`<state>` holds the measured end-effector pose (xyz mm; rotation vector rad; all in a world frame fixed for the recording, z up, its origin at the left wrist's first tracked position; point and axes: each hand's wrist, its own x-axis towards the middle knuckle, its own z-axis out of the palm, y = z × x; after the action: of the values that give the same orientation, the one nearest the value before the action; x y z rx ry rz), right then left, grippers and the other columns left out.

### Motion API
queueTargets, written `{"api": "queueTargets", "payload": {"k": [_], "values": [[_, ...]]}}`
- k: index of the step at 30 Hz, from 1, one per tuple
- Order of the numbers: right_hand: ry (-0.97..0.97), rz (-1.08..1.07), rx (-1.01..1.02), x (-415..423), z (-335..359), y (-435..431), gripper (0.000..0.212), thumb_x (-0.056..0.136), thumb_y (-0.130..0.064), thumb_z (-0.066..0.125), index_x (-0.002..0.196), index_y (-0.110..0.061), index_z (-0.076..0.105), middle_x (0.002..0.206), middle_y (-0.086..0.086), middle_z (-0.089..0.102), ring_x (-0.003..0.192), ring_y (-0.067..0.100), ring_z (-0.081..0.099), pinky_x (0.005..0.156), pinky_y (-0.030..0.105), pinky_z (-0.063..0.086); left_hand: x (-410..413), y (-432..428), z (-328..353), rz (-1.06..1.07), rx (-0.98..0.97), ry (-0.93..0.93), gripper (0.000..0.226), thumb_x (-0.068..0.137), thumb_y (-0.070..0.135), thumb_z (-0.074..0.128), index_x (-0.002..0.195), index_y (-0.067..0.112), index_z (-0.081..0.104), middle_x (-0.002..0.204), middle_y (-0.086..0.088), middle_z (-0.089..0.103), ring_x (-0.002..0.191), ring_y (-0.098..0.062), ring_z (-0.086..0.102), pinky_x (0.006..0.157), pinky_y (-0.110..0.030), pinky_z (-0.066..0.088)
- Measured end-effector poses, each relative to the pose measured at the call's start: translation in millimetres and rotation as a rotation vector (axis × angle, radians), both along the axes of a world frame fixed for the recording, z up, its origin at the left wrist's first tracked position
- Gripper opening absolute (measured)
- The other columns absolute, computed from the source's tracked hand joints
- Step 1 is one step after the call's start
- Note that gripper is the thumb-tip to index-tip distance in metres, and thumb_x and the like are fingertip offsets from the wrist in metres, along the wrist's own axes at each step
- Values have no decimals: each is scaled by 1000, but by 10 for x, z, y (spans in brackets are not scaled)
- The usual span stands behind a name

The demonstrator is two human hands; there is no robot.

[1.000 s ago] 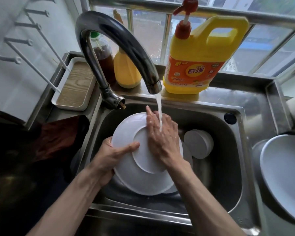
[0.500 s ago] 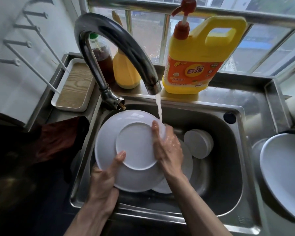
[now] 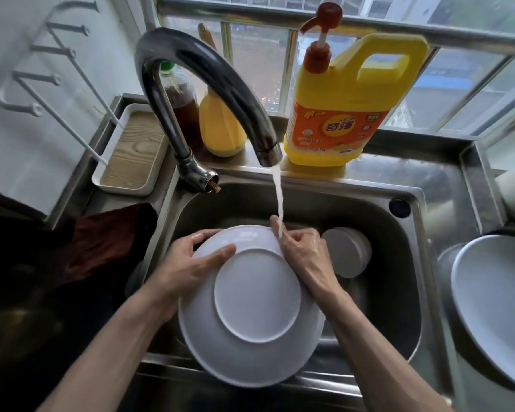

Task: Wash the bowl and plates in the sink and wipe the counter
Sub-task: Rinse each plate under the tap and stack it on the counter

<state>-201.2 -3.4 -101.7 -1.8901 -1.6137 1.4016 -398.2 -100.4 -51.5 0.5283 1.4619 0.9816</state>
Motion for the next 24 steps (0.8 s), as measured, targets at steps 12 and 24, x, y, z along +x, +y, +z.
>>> {"api": "queueTargets", "payload": {"k": [12, 24], "values": [[536, -324, -288, 86, -68, -406, 41, 86, -54, 79, 113, -25, 74, 105, 3, 79, 99, 29, 76, 88, 47, 62, 61, -75, -342, 575, 169, 116, 40, 89, 24, 75, 126, 13, 65, 111, -10, 76, 90, -20, 74, 69, -28, 61], [392, -432, -169, 66, -102, -220, 57, 96, -64, 60, 86, -11, 80, 85, 12, 79, 90, 34, 76, 89, 52, 61, -107, 86, -156, 56, -71, 67, 44, 88, 40, 74, 126, 17, 67, 108, -11, 78, 95, -32, 76, 79, -44, 60]]}}
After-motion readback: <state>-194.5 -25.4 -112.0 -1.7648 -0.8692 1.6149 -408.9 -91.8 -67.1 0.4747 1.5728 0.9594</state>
